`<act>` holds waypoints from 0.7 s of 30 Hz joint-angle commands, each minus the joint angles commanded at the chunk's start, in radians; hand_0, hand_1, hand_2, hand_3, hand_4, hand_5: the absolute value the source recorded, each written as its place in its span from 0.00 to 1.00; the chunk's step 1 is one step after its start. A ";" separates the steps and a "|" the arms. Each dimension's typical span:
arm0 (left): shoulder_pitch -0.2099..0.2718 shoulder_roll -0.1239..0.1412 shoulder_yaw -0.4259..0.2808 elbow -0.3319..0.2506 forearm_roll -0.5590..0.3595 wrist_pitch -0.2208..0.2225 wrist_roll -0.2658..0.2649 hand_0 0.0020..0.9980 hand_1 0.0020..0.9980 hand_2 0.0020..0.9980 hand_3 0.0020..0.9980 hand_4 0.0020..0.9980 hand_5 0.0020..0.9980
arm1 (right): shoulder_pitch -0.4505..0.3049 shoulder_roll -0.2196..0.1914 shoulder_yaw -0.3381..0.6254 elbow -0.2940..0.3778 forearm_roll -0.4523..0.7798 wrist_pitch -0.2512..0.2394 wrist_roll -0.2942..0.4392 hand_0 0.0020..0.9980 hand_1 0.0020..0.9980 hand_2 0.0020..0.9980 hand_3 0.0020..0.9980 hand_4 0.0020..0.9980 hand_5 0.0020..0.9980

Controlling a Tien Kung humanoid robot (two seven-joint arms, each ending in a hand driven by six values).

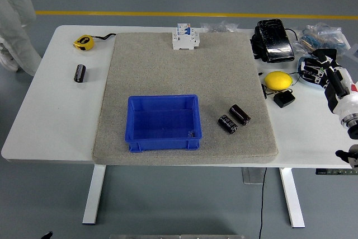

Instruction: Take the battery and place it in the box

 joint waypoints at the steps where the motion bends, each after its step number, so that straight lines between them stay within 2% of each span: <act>1: 0.000 0.000 -0.001 0.000 0.001 0.000 0.000 0.71 0.66 0.77 0.72 0.73 0.56 | 0.002 -0.006 -0.006 0.001 -0.008 0.000 -0.002 0.72 0.70 0.78 0.81 1.00 0.80; 10: -0.001 0.001 -0.003 0.000 0.004 0.000 0.003 0.71 0.66 0.77 0.72 0.73 0.56 | 0.033 -0.081 -0.061 0.024 -0.183 0.009 -0.027 0.73 0.70 0.78 0.81 1.00 0.80; 14: -0.002 0.000 -0.004 -0.001 0.005 0.000 0.005 0.71 0.66 0.77 0.72 0.73 0.56 | 0.055 -0.129 -0.104 0.043 -0.282 0.002 -0.022 0.73 0.71 0.77 0.81 1.00 0.79; 16: -0.001 0.000 -0.004 -0.001 0.004 0.001 0.005 0.71 0.66 0.77 0.72 0.73 0.56 | 0.072 -0.167 -0.142 0.054 -0.338 -0.002 -0.012 0.73 0.71 0.77 0.81 1.00 0.79; 18: -0.001 0.000 -0.005 -0.001 0.005 0.001 0.007 0.71 0.66 0.77 0.72 0.73 0.56 | 0.102 -0.223 -0.195 0.072 -0.420 0.001 0.000 0.73 0.71 0.77 0.81 1.00 0.79; 19: -0.001 0.000 -0.006 -0.001 0.005 0.001 0.007 0.71 0.66 0.77 0.72 0.73 0.56 | 0.115 -0.246 -0.216 0.080 -0.459 0.003 0.005 0.74 0.73 0.78 0.82 1.00 0.74; 21: 0.002 0.001 -0.006 -0.001 0.003 0.001 0.007 0.71 0.66 0.77 0.72 0.73 0.56 | 0.153 -0.302 -0.274 0.103 -0.550 0.008 0.021 0.74 0.73 0.78 0.82 1.00 0.74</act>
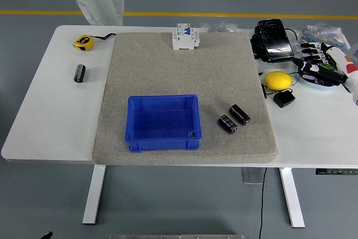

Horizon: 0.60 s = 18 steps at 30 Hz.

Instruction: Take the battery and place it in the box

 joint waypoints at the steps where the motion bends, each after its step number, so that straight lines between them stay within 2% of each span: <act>1: 0.001 0.000 0.000 0.000 0.000 0.000 0.000 0.71 0.66 0.77 0.72 0.73 0.56 | 0.014 -0.020 -0.027 0.008 -0.039 0.000 0.007 0.74 0.73 0.78 0.82 1.00 0.74; 3: 0.003 0.001 -0.002 0.000 0.003 0.000 0.002 0.71 0.66 0.77 0.72 0.73 0.56 | 0.045 -0.055 -0.081 0.025 -0.124 -0.004 0.028 0.74 0.73 0.78 0.82 1.00 0.74; 4: 0.005 0.001 -0.003 0.000 0.005 0.001 0.002 0.71 0.66 0.77 0.72 0.74 0.56 | 0.062 -0.068 -0.111 0.033 -0.163 -0.009 0.039 0.74 0.75 0.80 0.85 1.00 0.54; 9: 0.010 0.002 -0.008 -0.001 0.013 0.002 0.007 0.71 0.66 0.77 0.72 0.74 0.56 | 0.155 -0.106 -0.271 0.046 -0.377 -0.048 0.097 0.74 0.75 0.80 0.85 1.00 0.54; 10: 0.010 0.002 -0.009 -0.002 0.015 0.003 0.008 0.71 0.65 0.77 0.72 0.74 0.56 | 0.170 -0.108 -0.300 0.046 -0.421 -0.060 0.107 0.75 0.75 0.81 0.88 1.00 0.38; 15: 0.014 0.001 -0.021 -0.002 0.033 0.002 0.016 0.71 0.65 0.77 0.72 0.74 0.56 | 0.270 -0.093 -0.467 0.019 -0.554 -0.133 0.153 0.75 0.75 0.81 0.88 1.00 0.38; 16: 0.015 0.001 -0.022 -0.002 0.035 0.002 0.017 0.71 0.66 0.77 0.73 0.74 0.56 | 0.284 -0.088 -0.499 0.012 -0.561 -0.141 0.158 0.73 0.75 0.81 0.88 1.00 0.21; 18: 0.015 0.001 -0.024 -0.002 0.037 0.002 0.018 0.71 0.66 0.77 0.73 0.74 0.56 | 0.313 -0.071 -0.550 -0.008 -0.570 -0.160 0.170 0.73 0.75 0.81 0.88 1.00 0.21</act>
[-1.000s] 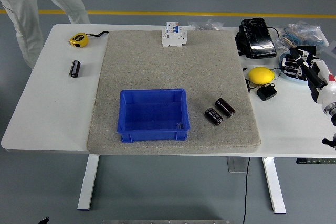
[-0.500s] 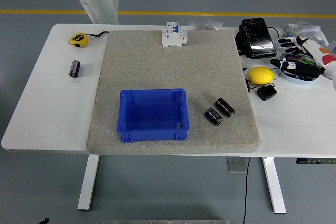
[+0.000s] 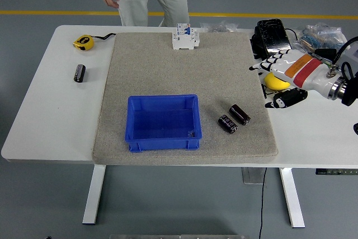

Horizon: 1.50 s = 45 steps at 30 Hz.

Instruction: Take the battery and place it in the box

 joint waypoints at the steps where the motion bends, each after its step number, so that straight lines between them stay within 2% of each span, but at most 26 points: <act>1: 0.000 0.000 0.000 0.000 0.001 0.000 0.000 0.71 0.66 0.77 0.73 0.74 0.56 | 0.019 0.012 -0.033 -0.016 -0.007 -0.013 0.008 0.73 0.75 0.81 0.88 1.00 0.21; 3: 0.000 0.001 -0.001 0.000 0.003 -0.001 0.001 0.71 0.66 0.77 0.73 0.74 0.56 | 0.045 0.031 -0.082 -0.044 -0.016 -0.031 0.018 0.73 0.75 0.81 0.88 1.00 0.21; 4: -0.002 0.001 0.000 -0.001 0.003 -0.001 0.001 0.71 0.66 0.77 0.73 0.74 0.56 | 0.062 0.043 -0.108 -0.062 -0.031 -0.042 0.025 0.72 0.74 0.79 0.87 1.00 0.14; 9: -0.007 0.003 0.012 -0.001 -0.012 -0.001 -0.003 0.71 0.66 0.77 0.73 0.74 0.56 | 0.118 0.093 -0.220 -0.125 -0.060 -0.070 0.043 0.72 0.74 0.79 0.87 1.00 0.14; 14: -0.011 0.003 0.018 -0.001 -0.020 0.000 -0.005 0.71 0.65 0.77 0.72 0.74 0.56 | 0.138 0.126 -0.278 -0.151 -0.051 -0.049 0.040 0.71 0.72 0.78 0.85 0.99 0.12; 21: -0.013 0.002 0.018 -0.001 -0.020 -0.001 -0.004 0.71 0.65 0.77 0.72 0.74 0.56 | 0.149 0.169 -0.307 -0.188 -0.020 -0.017 0.030 0.72 0.73 0.79 0.87 1.00 0.13; 35: -0.017 0.001 0.021 -0.003 -0.022 -0.001 -0.004 0.71 0.66 0.77 0.72 0.74 0.55 | 0.185 0.257 -0.354 -0.334 -0.011 -0.013 0.032 0.72 0.74 0.80 0.86 1.00 0.12; 45: -0.019 0.001 0.025 -0.005 -0.024 -0.001 -0.004 0.71 0.66 0.77 0.72 0.74 0.55 | 0.192 0.292 -0.380 -0.395 0.002 -0.007 0.035 0.72 0.73 0.79 0.86 1.00 0.11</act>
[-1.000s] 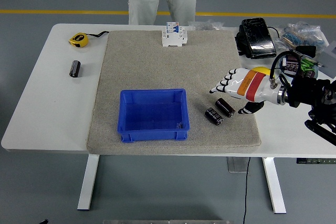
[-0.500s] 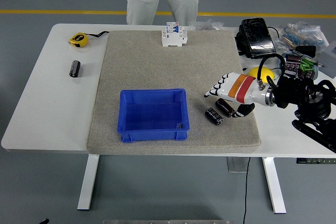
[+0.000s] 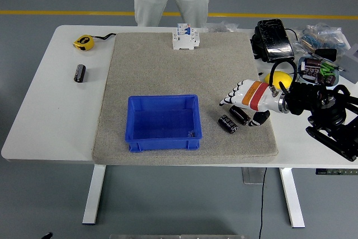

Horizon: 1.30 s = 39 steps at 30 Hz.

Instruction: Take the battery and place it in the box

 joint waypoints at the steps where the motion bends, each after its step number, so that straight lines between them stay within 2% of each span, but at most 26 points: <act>1: 0.000 0.000 0.000 0.000 0.000 0.000 0.000 0.71 0.66 0.77 0.72 0.74 0.55 | -0.001 0.002 0.000 -0.004 0.001 0.000 0.000 0.72 0.73 0.79 0.86 1.00 0.11; 17: -0.005 -0.003 0.006 -0.003 -0.005 0.000 0.000 0.71 0.66 0.78 0.72 0.74 0.55 | -0.006 0.030 -0.019 -0.082 0.009 0.005 0.001 0.72 0.73 0.79 0.85 1.00 0.11; 24: -0.007 -0.004 0.007 -0.003 -0.005 0.000 0.000 0.71 0.66 0.78 0.72 0.74 0.55 | -0.011 0.035 -0.030 -0.101 0.019 -0.009 0.007 0.71 0.72 0.77 0.83 1.00 0.11; 25: -0.007 -0.004 0.006 -0.003 -0.005 -0.001 0.000 0.71 0.66 0.78 0.72 0.74 0.55 | -0.011 0.036 -0.032 -0.100 0.022 -0.010 0.009 0.68 0.67 0.72 0.78 1.00 0.11; 30: -0.004 -0.004 0.001 -0.003 0.003 -0.001 0.003 0.71 0.66 0.78 0.72 0.74 0.55 | -0.010 0.044 -0.037 -0.096 0.033 -0.007 0.012 0.68 0.67 0.72 0.78 1.00 0.11; 31: -0.003 -0.004 0.000 -0.003 0.004 -0.001 0.003 0.71 0.66 0.78 0.72 0.74 0.55 | -0.010 0.046 -0.039 -0.095 0.036 -0.008 0.013 0.63 0.62 0.66 0.69 0.97 0.12; 36: 0.000 -0.003 -0.002 -0.004 0.009 0.000 0.005 0.71 0.66 0.78 0.72 0.74 0.55 | -0.011 0.053 -0.043 -0.097 0.054 -0.011 0.016 0.63 0.62 0.66 0.69 0.97 0.12; 37: 0.001 -0.003 -0.002 -0.004 0.009 0.000 0.005 0.71 0.66 0.78 0.72 0.74 0.55 | -0.011 0.054 -0.043 -0.097 0.056 -0.012 0.016 0.59 0.55 0.56 0.55 0.77 0.05; 39: 0.001 -0.003 -0.005 -0.004 0.011 0.000 0.006 0.71 0.66 0.78 0.72 0.74 0.55 | -0.011 0.055 -0.043 -0.097 0.058 -0.011 0.015 0.59 0.55 0.56 0.55 0.77 0.05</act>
